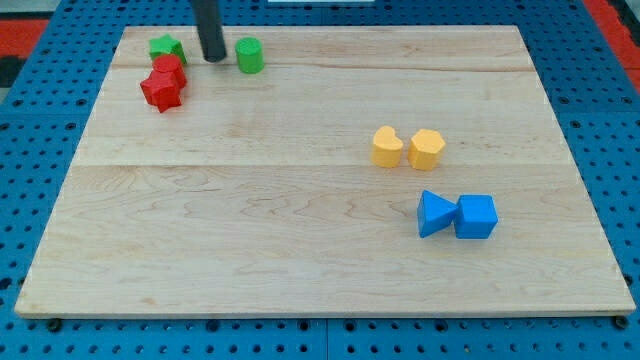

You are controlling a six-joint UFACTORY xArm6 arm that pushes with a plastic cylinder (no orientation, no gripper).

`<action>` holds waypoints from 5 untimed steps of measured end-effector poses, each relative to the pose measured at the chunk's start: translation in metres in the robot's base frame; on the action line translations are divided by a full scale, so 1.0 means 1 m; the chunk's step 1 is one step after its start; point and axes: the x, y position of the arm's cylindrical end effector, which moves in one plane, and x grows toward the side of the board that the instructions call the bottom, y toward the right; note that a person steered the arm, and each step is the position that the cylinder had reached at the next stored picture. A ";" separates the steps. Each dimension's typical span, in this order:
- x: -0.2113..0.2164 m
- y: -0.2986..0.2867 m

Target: Push the red circle along with red star towards the center left

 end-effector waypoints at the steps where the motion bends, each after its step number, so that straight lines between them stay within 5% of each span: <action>1: -0.001 -0.045; 3: 0.005 -0.034; 5: 0.067 -0.035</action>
